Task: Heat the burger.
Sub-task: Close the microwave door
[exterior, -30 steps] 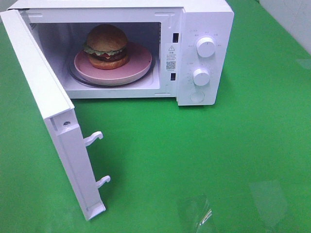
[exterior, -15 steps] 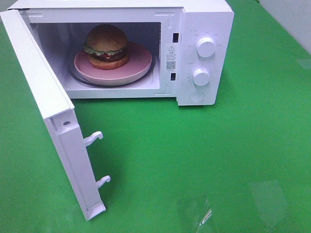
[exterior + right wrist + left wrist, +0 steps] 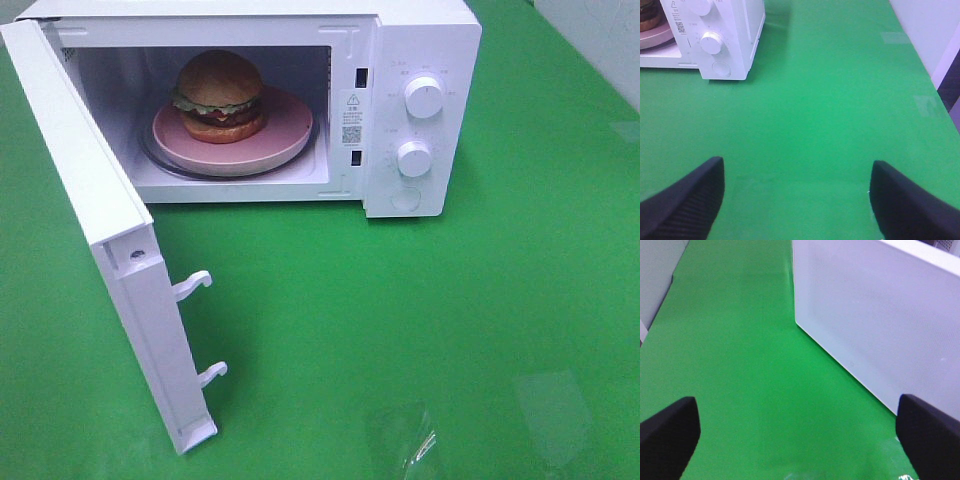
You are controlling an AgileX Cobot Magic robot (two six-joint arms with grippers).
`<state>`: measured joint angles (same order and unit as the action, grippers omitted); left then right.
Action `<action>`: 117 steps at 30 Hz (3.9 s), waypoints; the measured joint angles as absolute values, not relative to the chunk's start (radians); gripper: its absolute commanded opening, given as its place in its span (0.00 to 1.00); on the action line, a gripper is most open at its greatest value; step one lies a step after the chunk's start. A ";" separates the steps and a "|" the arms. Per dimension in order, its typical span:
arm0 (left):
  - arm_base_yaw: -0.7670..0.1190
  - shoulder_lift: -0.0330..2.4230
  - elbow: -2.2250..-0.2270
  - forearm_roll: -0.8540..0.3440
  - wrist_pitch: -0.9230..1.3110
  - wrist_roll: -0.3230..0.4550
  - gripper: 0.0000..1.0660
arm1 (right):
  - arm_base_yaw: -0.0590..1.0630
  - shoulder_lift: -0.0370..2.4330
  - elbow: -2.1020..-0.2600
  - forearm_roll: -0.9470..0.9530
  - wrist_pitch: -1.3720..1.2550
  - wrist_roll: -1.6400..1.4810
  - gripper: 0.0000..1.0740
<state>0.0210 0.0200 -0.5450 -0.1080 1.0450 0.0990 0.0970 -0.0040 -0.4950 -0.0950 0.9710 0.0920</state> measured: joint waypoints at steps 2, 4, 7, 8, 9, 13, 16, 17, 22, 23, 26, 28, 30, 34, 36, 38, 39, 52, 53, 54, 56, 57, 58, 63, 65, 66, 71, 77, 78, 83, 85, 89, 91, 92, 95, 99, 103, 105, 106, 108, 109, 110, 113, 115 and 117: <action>0.021 0.040 -0.554 -0.108 1.004 0.097 0.82 | 0.097 -0.004 -0.495 -0.095 0.971 0.092 0.71; 0.021 0.067 -0.558 -0.108 0.959 0.096 0.74 | 0.097 -0.004 -0.495 -0.095 0.971 0.092 0.71; 0.021 0.116 -0.558 -0.108 0.905 0.096 0.58 | 0.097 -0.004 -0.495 -0.095 0.971 0.092 0.71; 0.021 0.116 -0.558 -0.108 0.905 0.096 0.58 | 0.097 -0.004 -0.495 -0.095 0.971 0.092 0.71; 0.021 0.156 -0.558 -0.108 0.863 0.096 0.48 | 0.097 -0.004 -0.495 -0.095 0.971 0.092 0.71; 0.021 0.210 -0.558 -0.108 0.793 0.094 0.29 | 0.097 -0.004 -0.495 -0.095 0.971 0.092 0.71; 0.021 0.303 -0.558 -0.108 0.691 0.094 0.00 | 0.097 -0.004 -0.495 -0.095 0.971 0.092 0.71; 0.021 0.303 -0.558 -0.108 0.691 0.094 0.00 | 0.097 -0.004 -0.495 -0.095 0.971 0.092 0.71; 0.021 0.433 -0.556 -0.108 0.569 0.103 0.00 | 0.097 -0.004 -0.495 -0.095 0.971 0.092 0.71; 0.021 0.456 -0.551 -0.108 0.534 0.105 0.00 | 0.097 -0.004 -0.495 -0.095 0.971 0.092 0.71; 0.021 0.498 -0.535 -0.110 0.459 0.105 0.00 | 0.097 -0.004 -0.495 -0.095 0.971 0.092 0.71; 0.021 0.530 -0.505 -0.115 0.361 0.108 0.00 | 0.097 -0.004 -0.495 -0.095 0.971 0.092 0.71; 0.021 0.574 -0.449 -0.120 0.210 0.108 0.00 | 0.097 -0.004 -0.495 -0.095 0.971 0.092 0.71; 0.021 0.633 -0.364 -0.124 0.000 0.109 0.00 | 0.097 -0.004 -0.495 -0.095 0.971 0.092 0.71; 0.021 0.665 -0.322 -0.126 -0.107 0.109 0.00 | 0.097 -0.004 -0.495 -0.095 0.971 0.092 0.70; 0.021 0.700 -0.288 -0.126 -0.198 0.109 0.00 | 0.097 -0.004 -0.495 -0.095 0.971 0.092 0.70; 0.021 0.722 -0.272 -0.123 -0.247 0.109 0.00 | 0.097 -0.004 -0.495 -0.095 0.971 0.092 0.70; 0.021 1.079 -0.235 0.189 -0.608 -0.099 0.00 | 0.097 -0.004 -0.495 -0.095 0.971 0.092 0.70; 0.021 1.140 -0.235 0.254 -0.646 -0.139 0.00 | 0.097 -0.004 -0.495 -0.095 0.971 0.092 0.70; 0.021 1.140 -0.235 0.254 -0.646 -0.139 0.00 | 0.097 -0.004 -0.495 -0.095 0.971 0.092 0.70; 0.021 1.221 -0.235 0.350 -0.713 -0.190 0.00 | 0.097 -0.004 -0.495 -0.095 0.971 0.092 0.70; 0.021 1.221 -0.235 0.350 -0.713 -0.190 0.00 | 0.097 -0.004 -0.495 -0.095 0.971 0.092 0.70; 0.021 1.269 -0.241 0.418 -0.761 -0.220 0.00 | 0.097 -0.004 -0.495 -0.095 0.971 0.092 0.70; -0.016 1.368 -0.296 0.501 -0.804 -0.259 0.00 | 0.097 -0.004 -0.495 -0.095 0.971 0.092 0.70; -0.044 1.397 -0.321 0.506 -0.808 -0.261 0.00 | 0.097 -0.004 -0.495 -0.095 0.971 0.092 0.70; -0.044 1.397 -0.321 0.506 -0.808 -0.261 0.00 | 0.097 -0.004 -0.495 -0.095 0.971 0.092 0.70; -0.109 1.462 -0.370 0.489 -0.807 -0.262 0.00 | 0.097 -0.004 -0.495 -0.095 0.971 0.092 0.70; -0.175 1.548 -0.420 0.495 -0.816 -0.255 0.00 | 0.097 -0.004 -0.495 -0.095 0.971 0.092 0.70; -0.175 1.548 -0.420 0.495 -0.816 -0.255 0.00 | 0.097 -0.004 -0.495 -0.095 0.971 0.092 0.70; -0.209 1.588 -0.478 0.463 -0.816 -0.254 0.00 | 0.097 -0.004 -0.495 -0.095 0.971 0.092 0.70; -0.213 1.592 -0.487 0.453 -0.816 -0.254 0.00 | 0.097 -0.004 -0.495 -0.095 0.971 0.092 0.70; -0.237 1.616 -0.519 0.418 -0.815 -0.254 0.00 | 0.097 -0.004 -0.495 -0.095 0.971 0.092 0.70; -0.262 1.642 -0.548 0.403 -0.801 -0.254 0.00 | 0.097 -0.004 -0.495 -0.095 0.971 0.092 0.70; -0.262 1.642 -0.548 0.403 -0.801 -0.254 0.00 | 0.097 -0.004 -0.495 -0.095 0.971 0.092 0.70; -0.300 1.675 -0.583 0.381 -0.771 -0.250 0.00 | 0.097 -0.004 -0.495 -0.095 0.971 0.092 0.70; -0.325 1.707 -0.617 0.367 -0.755 -0.249 0.00 | 0.097 -0.004 -0.495 -0.095 0.971 0.091 0.70; -0.360 1.745 -0.670 0.335 -0.737 -0.249 0.00 | 0.097 -0.004 -0.495 -0.095 0.971 0.091 0.70; -0.370 1.754 -0.687 0.323 -0.732 -0.249 0.00 | 0.097 -0.004 -0.495 -0.095 0.971 0.091 0.70; -0.370 1.754 -0.687 0.323 -0.732 -0.249 0.00 | 0.097 -0.004 -0.495 -0.095 0.971 0.091 0.70; -0.385 1.772 -0.716 0.301 -0.714 -0.249 0.00 | 0.097 -0.004 -0.495 -0.095 0.971 0.091 0.70; -0.401 1.789 -0.748 0.285 -0.704 -0.246 0.00 | 0.097 -0.004 -0.495 -0.095 0.971 0.091 0.70; -0.420 1.808 -0.777 0.276 -0.693 -0.241 0.00 | 0.097 -0.004 -0.495 -0.095 0.971 0.091 0.70; -0.429 1.819 -0.794 0.269 -0.688 -0.235 0.00 | 0.097 -0.004 -0.495 -0.095 0.971 0.091 0.70; -0.464 1.856 -0.856 0.228 -0.658 -0.207 0.00 | 0.097 -0.004 -0.495 -0.095 0.971 0.091 0.70; -0.482 1.874 -0.887 0.207 -0.637 -0.200 0.00 | 0.097 -0.004 -0.495 -0.095 0.971 0.091 0.70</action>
<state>-0.4820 1.8740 -0.8870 0.2070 -0.6370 -0.2000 0.0970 -0.0040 -0.4950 -0.0950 0.9710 0.0910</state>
